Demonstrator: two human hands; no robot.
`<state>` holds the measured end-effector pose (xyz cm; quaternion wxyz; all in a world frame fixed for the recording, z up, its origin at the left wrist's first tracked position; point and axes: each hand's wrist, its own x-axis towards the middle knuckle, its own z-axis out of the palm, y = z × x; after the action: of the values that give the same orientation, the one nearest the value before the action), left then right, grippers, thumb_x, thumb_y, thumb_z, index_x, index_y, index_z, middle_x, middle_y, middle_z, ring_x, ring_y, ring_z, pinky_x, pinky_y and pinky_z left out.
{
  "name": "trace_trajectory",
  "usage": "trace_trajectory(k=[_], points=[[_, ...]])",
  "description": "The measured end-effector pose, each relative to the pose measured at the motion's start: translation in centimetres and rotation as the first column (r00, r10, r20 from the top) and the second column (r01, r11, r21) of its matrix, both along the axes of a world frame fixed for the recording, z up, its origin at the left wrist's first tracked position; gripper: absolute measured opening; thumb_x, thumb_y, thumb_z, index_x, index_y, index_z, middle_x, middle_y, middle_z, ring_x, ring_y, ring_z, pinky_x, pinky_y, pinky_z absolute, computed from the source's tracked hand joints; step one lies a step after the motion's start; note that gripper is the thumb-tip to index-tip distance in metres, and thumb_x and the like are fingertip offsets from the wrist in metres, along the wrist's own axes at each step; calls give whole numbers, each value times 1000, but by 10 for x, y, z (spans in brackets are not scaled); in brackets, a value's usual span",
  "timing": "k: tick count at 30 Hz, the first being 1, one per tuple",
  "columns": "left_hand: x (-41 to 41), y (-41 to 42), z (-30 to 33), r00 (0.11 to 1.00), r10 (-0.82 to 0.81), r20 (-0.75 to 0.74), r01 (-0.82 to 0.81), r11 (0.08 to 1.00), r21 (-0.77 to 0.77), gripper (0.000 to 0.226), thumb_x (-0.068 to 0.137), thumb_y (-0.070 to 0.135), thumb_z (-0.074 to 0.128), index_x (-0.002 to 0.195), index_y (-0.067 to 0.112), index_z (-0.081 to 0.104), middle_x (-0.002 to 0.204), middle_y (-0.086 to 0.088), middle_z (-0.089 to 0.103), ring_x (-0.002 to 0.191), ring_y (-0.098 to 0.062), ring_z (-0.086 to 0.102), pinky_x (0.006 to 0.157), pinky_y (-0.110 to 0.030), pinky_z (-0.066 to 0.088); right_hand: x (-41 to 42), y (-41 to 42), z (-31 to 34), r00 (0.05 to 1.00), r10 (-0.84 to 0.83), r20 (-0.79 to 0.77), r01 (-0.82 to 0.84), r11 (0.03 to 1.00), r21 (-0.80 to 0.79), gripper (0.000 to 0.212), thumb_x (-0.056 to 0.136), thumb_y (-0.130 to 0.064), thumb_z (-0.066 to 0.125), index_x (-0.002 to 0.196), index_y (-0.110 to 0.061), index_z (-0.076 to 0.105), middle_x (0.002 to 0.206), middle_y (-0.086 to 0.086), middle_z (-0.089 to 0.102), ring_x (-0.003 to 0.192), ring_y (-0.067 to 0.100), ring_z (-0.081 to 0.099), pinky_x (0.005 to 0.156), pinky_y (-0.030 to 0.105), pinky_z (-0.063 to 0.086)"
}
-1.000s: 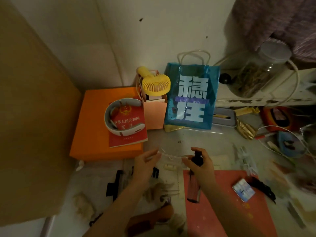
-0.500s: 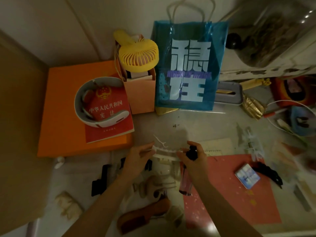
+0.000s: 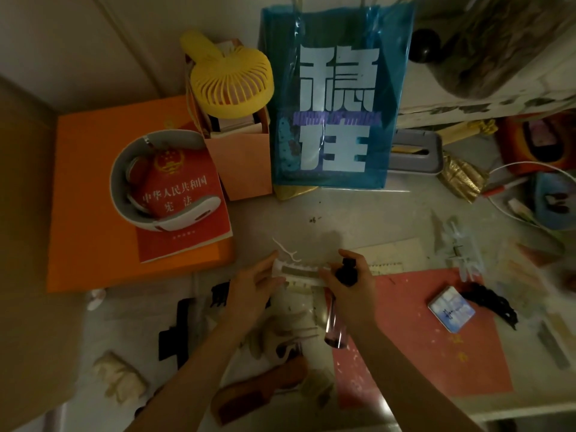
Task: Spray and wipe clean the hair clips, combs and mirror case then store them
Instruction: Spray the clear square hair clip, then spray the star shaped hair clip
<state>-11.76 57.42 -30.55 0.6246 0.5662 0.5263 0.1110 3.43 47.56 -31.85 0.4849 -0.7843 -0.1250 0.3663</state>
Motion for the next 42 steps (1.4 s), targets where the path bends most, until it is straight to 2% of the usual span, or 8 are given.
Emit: trace_trajectory(k=[6,13,20,26,30,35,38,42], points=[[-2,-3,-4,999,38,22,-38,999,20,55,82,-1,69,133,12,52,121,6,62,109,0,58,92,-15,49,0,2,0,999,30,13,-30,999,13,42,79,-11,76,116,-20,58,98,-5,68,93,10,65,88,39,55],[-5,-5,-4,998,43,52,-46,997,56,54,82,0,69,132,11,53,128,-2,61,118,-12,57,100,-26,47,-3,0,0,998,69,-11,-69,997,28,43,82,-16,74,121,-15,57,103,4,68,98,19,65,87,45,54],[-8,-7,6,998,20,63,-26,994,102,51,81,4,70,121,31,53,117,25,55,104,21,51,85,-2,42,-5,-5,11,1000,25,-8,-25,998,64,47,77,-7,77,119,-17,57,105,2,68,100,19,65,88,46,54],[-6,-11,39,994,-52,98,32,981,189,41,83,2,69,109,34,62,94,40,64,96,21,56,76,0,43,-6,-17,41,1000,-5,8,4,990,144,47,77,-10,77,109,-38,56,106,-3,69,98,4,66,79,23,57],[-1,-19,60,990,-63,129,35,977,213,39,83,7,70,118,21,60,105,25,60,95,18,57,78,-2,44,-8,-32,65,1000,-18,9,16,981,191,45,79,-9,76,111,-34,57,105,-2,69,97,6,66,82,39,58],[13,-33,88,981,-111,157,67,962,265,32,82,8,72,111,17,64,108,3,64,97,-4,60,78,-9,49,-4,-59,95,996,-72,56,58,971,230,41,80,-14,75,112,-32,57,101,-5,69,96,11,67,78,47,58],[27,-43,97,976,-154,156,105,952,286,32,82,11,73,113,15,65,111,-1,65,103,-13,62,87,-28,53,9,-74,110,993,-103,59,85,967,241,40,82,-14,73,114,-29,55,102,-3,67,97,11,65,81,44,57],[57,-57,104,962,-234,142,169,917,362,36,78,18,77,111,22,65,109,10,65,105,-7,60,86,-15,47,38,-94,125,985,-144,90,116,958,263,40,82,-9,72,114,-26,55,100,3,66,80,-2,66,63,27,57]])
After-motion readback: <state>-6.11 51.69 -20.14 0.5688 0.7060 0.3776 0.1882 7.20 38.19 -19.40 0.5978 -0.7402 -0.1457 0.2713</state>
